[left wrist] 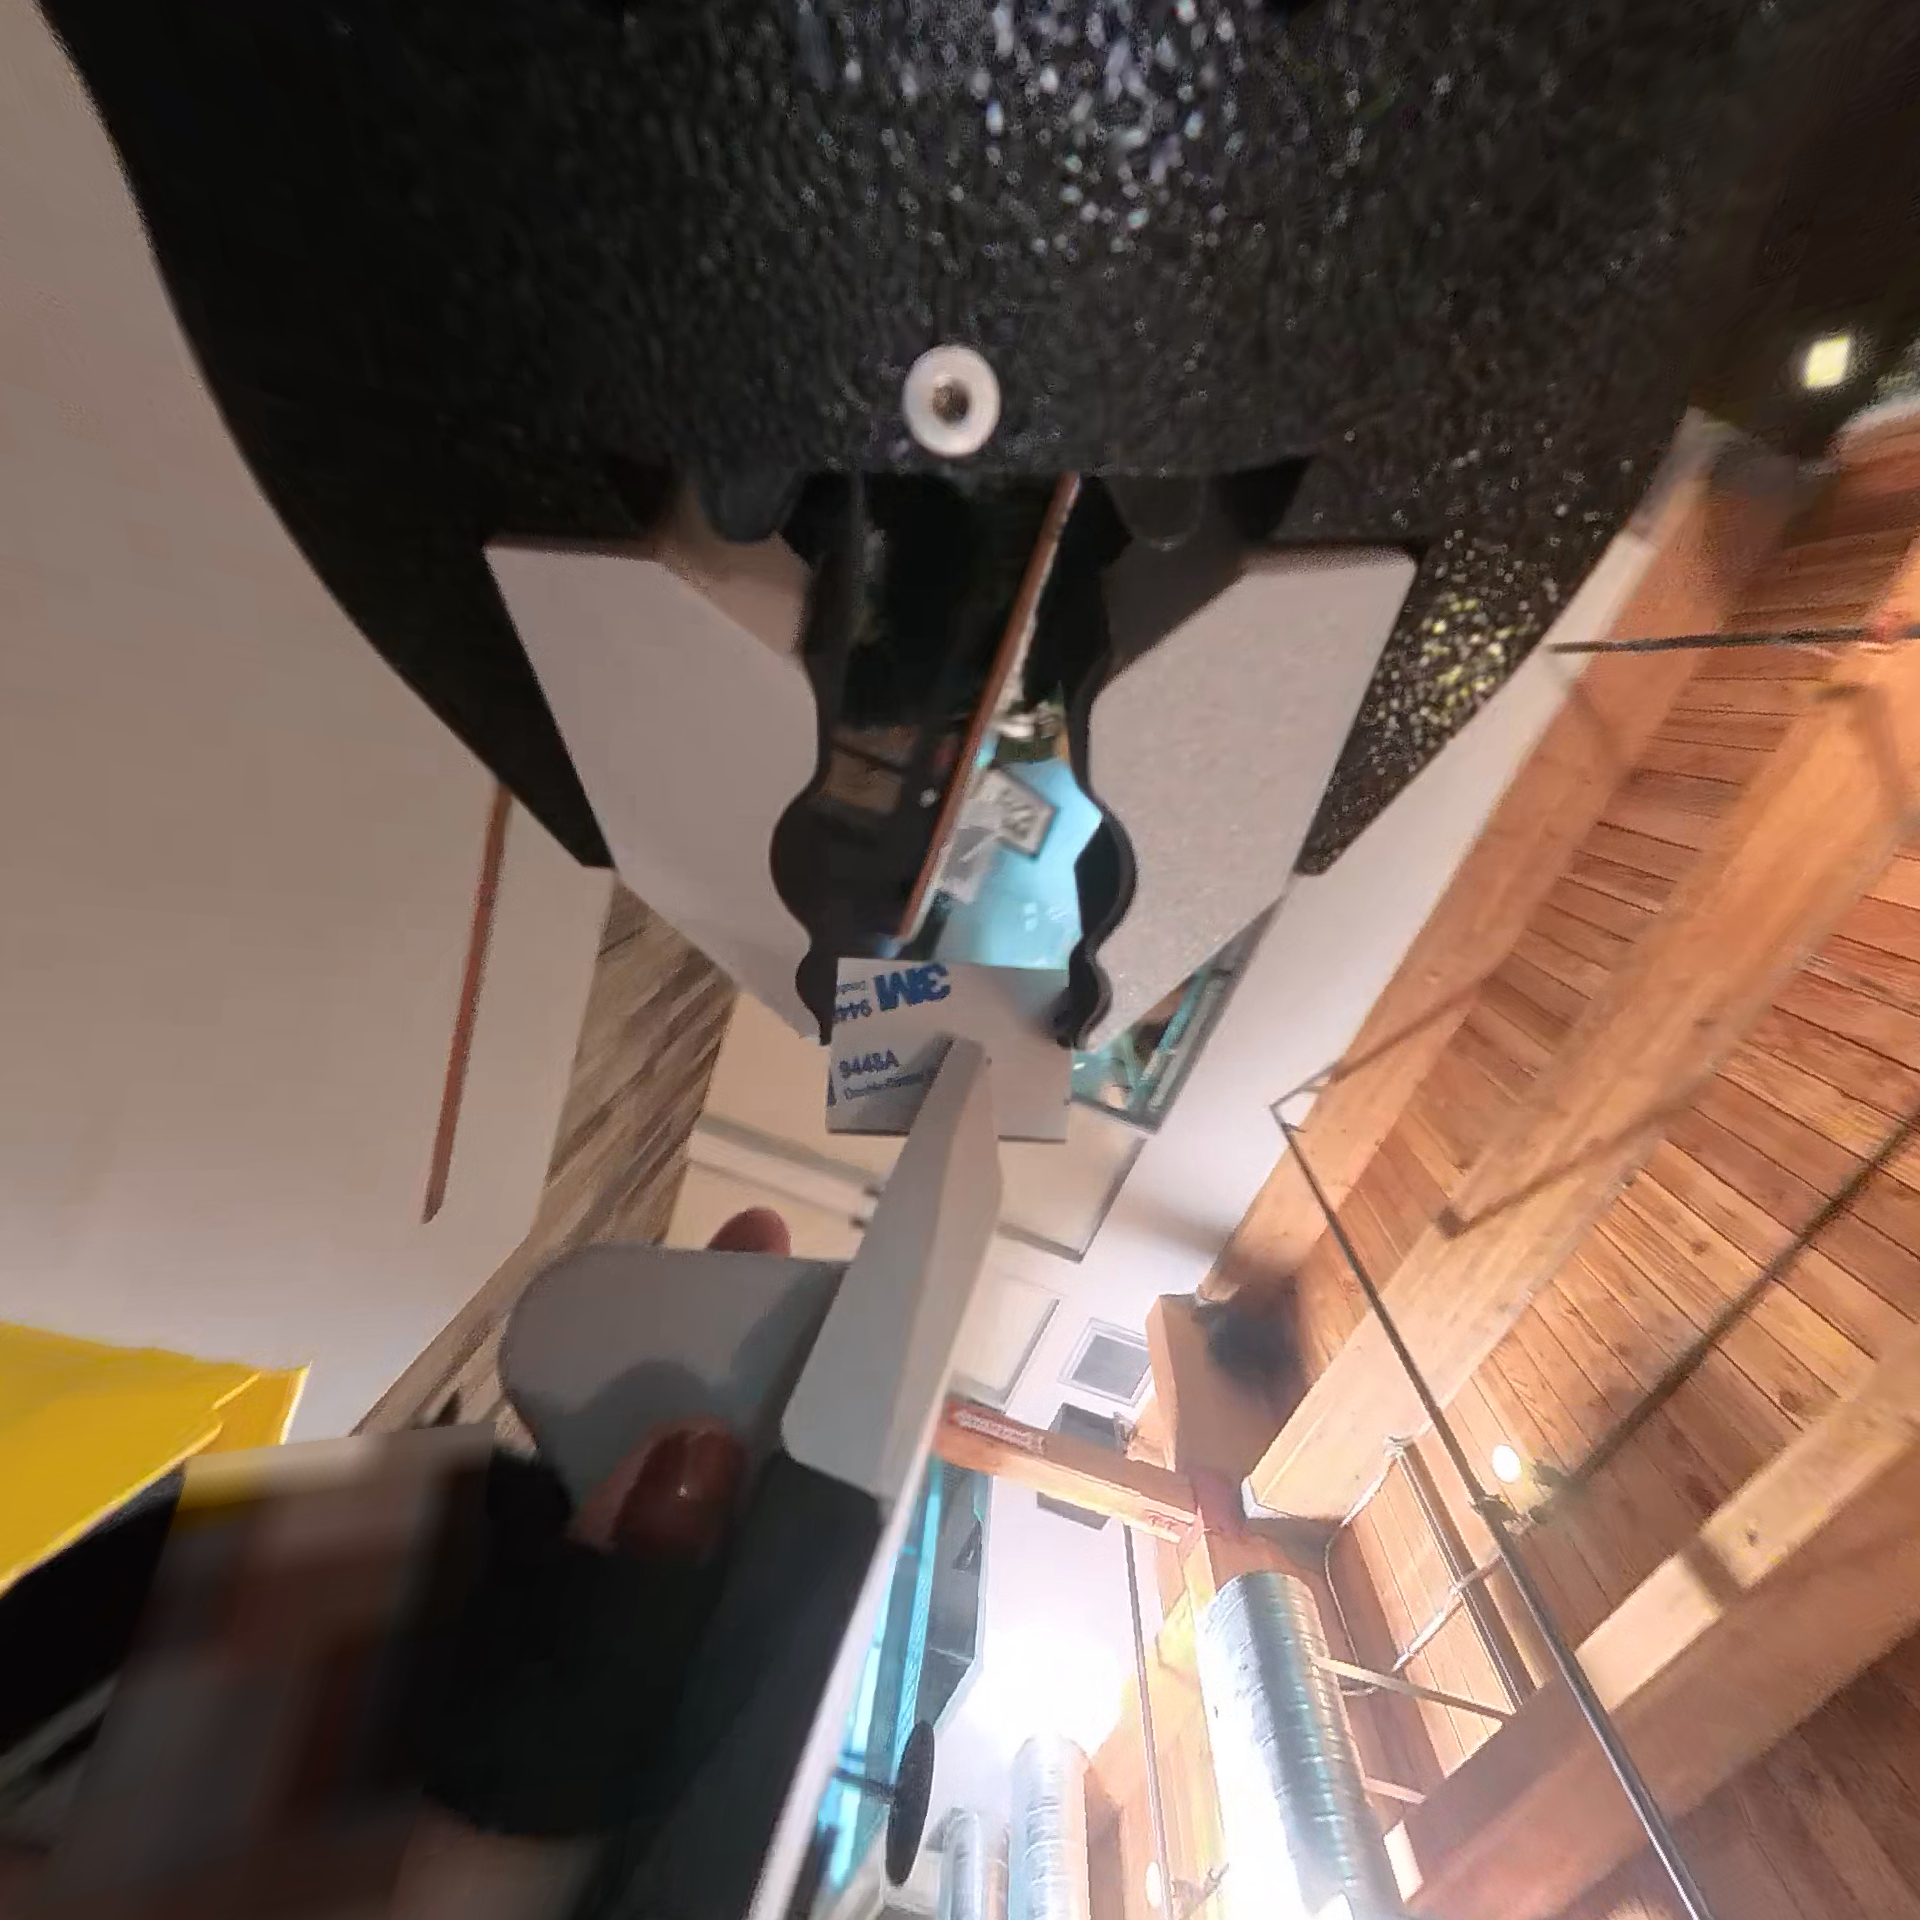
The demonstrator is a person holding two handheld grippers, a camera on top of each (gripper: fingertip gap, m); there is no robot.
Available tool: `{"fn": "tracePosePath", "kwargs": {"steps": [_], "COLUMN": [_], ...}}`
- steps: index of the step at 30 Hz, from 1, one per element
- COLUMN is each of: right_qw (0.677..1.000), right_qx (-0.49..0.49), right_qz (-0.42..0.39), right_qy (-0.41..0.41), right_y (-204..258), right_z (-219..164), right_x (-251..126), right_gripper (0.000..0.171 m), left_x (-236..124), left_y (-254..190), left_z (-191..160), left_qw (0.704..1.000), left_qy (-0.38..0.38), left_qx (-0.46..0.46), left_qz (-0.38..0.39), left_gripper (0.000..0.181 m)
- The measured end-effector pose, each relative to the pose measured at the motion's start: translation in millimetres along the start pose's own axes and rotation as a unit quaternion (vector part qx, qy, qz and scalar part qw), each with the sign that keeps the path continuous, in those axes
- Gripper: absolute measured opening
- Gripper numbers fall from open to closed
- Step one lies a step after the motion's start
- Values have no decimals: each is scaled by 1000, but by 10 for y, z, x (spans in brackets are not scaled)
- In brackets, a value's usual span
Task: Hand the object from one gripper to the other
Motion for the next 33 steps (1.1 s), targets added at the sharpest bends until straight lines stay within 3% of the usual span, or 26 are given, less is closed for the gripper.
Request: {"fn": "tracePosePath", "kwargs": {"steps": [4,9,12,14,16,17,20,22,24,26,29,33], "right_qw": [996,980,973,970,972,972,975,973,969,961,925,924], "right_qx": [70,136,129,117,96,86,65,86,130,205,313,333], "right_qz": [38,119,156,173,176,179,156,152,156,145,179,169], "right_qy": [-34,-85,-111,-121,-125,-127,-141,-152,-138,-114,-118,-84], "right_y": [-65,-88,-50,-16,4,18,38,27,0,-60,-94,-87], "right_z": [-33,-66,-41,-23,-15,-10,27,75,93,82,72,-12], "right_x": [15,21,-15,-42,-62,-74,-100,-133,-159,-158,-136,-18], "right_gripper": [1,1,1,1,1,1,8,29,37,44,42,42], "left_x": [-50,-126,-169,-189,-220,-228,-267,-311,-372,-415,-398,-313], "left_y": [49,261,298,284,268,266,299,336,344,334,230,53], "left_z": [-18,-138,-184,-179,-146,-135,-88,-73,-64,-63,-48,-7], "left_qw": [976,879,822,794,784,788,828,884,953,991,971,917], "left_qy": [-63,-111,-141,-162,-194,-202,-219,-209,-176,-106,-14,13], "left_qx": [-203,-445,-521,-542,-537,-528,-472,-393,-243,-47,194,349], "left_qz": [-54,-131,-181,-220,-244,-245,-210,-142,-48,59,138,192], "left_gripper": [57,40,37,24,5,4,1,1,1,1,1,1]}}
Point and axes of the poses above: each gripper's, where its closed fingertips meet, x out along the fingers, z out of its top, y = z × x across the jaws, the point moved 8 cm from there along -x, back along the fingers, and after that the axes turned 3 degrees about -y, right-handed, at the moved point
